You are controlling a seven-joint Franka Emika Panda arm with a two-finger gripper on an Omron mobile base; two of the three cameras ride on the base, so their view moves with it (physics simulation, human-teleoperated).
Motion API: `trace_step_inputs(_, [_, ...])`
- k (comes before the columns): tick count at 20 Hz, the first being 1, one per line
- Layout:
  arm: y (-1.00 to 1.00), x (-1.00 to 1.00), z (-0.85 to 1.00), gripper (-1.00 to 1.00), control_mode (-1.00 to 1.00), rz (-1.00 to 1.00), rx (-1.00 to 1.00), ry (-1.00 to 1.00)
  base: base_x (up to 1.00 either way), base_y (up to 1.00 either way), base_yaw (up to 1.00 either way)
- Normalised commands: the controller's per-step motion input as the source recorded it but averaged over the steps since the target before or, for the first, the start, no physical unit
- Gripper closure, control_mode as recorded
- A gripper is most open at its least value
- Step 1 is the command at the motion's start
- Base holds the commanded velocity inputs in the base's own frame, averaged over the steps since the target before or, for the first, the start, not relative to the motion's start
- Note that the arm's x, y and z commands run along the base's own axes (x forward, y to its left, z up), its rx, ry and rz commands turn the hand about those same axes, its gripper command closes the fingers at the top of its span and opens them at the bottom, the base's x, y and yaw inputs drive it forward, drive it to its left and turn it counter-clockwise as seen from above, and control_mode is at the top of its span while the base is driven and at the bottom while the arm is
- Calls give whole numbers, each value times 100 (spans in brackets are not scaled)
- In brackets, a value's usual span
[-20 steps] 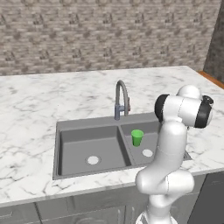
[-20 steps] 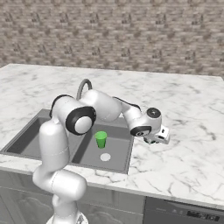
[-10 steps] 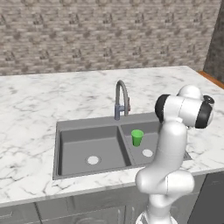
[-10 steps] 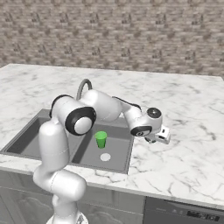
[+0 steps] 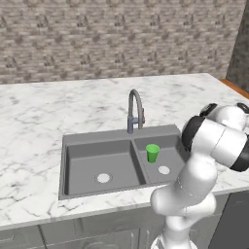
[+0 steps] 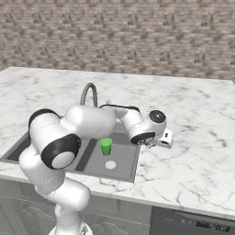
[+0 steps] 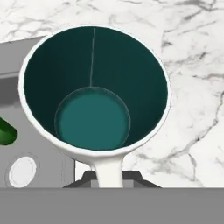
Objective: Move any existing items from the left basin to the right basin for drying. Then move the mug from the counter to the left basin of the sink for washing.
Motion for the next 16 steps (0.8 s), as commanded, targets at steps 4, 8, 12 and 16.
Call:
trace_step_inputs(4, [92,-88,58,100,-100,17,-12,-2,0,0,0])
trace_step_inputs(8, [100,-81,56,100,-100,20,-12,0,0,0,0])
trace_step_inputs(12, [100,-60,35,100,-100,25,-13,-2,0,0,0])
trace_step_inputs(16, [100,-16,20,100,-100,30,-11,-7,0,0,0])
